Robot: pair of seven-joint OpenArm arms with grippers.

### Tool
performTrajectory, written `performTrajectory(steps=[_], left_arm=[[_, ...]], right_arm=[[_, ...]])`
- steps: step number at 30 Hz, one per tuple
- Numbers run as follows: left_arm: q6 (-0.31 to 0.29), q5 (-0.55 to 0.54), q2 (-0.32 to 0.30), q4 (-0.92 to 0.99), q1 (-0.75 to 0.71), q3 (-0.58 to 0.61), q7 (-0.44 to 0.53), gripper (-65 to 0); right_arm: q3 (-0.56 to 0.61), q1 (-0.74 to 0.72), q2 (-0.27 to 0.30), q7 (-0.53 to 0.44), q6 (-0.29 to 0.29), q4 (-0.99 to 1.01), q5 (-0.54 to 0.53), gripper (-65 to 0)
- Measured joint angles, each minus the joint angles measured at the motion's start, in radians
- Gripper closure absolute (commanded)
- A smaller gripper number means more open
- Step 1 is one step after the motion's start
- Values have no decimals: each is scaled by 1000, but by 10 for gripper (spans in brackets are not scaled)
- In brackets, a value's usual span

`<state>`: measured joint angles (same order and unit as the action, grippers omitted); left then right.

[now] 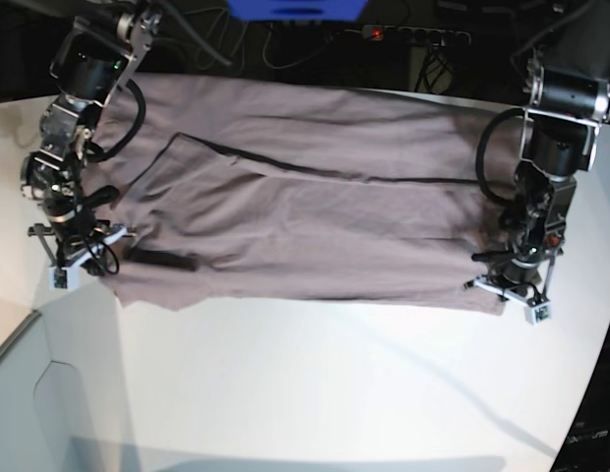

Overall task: Layout the t-shirt on the table in an organized manner, then fold the t-shirt properly
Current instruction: 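Lift the shirt edge with both grippers and fold it over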

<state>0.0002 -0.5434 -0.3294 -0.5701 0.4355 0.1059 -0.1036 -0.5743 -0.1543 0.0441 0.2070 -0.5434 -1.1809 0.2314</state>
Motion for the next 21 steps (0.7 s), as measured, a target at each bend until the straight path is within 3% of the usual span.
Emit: performTrajectory(steps=[12,21], left_arm=[[0,0,-1,-29,-3,0,-6,-1],[0,0,-3,-146,-30,0,-2,-1]], right_arm=[[0,4,-44,6,-1,-118,3,0],[-2,28,-71,8,-43,-225,6,0]])
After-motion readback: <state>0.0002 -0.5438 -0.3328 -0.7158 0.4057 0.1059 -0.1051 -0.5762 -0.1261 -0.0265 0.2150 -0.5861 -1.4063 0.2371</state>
